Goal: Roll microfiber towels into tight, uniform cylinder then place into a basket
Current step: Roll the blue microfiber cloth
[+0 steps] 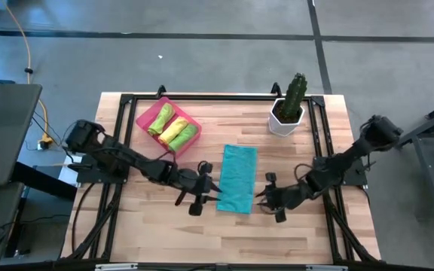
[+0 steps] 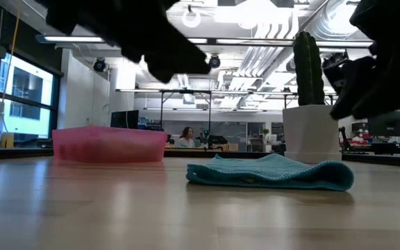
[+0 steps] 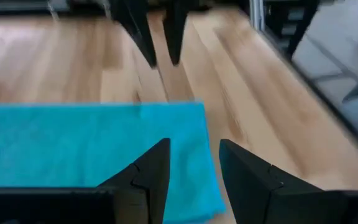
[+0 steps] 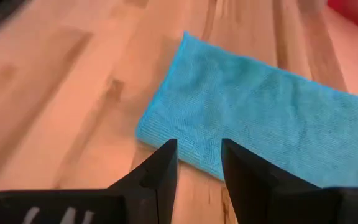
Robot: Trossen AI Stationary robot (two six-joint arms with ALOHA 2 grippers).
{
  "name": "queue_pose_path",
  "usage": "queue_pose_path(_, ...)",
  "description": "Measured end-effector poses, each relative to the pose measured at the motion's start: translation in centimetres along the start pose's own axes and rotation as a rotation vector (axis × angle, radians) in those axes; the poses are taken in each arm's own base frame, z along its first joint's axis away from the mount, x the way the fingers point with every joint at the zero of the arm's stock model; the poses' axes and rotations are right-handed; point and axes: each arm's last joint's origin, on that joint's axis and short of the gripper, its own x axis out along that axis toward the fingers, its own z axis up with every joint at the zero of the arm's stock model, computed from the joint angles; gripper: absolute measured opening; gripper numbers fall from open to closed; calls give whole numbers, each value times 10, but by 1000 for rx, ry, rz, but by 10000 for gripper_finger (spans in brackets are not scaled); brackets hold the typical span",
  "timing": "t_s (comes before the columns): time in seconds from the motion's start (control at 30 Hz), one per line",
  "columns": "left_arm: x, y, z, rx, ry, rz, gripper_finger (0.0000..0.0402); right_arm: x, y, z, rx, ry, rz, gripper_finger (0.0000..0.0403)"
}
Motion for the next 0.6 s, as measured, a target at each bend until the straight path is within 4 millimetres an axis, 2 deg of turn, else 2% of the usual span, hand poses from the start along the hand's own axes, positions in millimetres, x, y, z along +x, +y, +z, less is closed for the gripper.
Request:
queue_pose_path(0.17, 17, -15, -30, 129, 104, -35, 129, 22, 9, 1, -57, 67, 2, 119)
queue_pose_path(0.3, 31, -25, -46, 155, 169, -52, 138, 37, 19, 3, -62, 100, 9, 120)
queue_pose_path(0.43, 39, -28, -48, 193, 225, 5, 154, 47, 28, 11, -90, 116, 11, 120)
queue_pose_path(0.6, 41, -26, -47, 251, 323, 42, 178, 50, 31, 20, -118, 185, -2, 120)
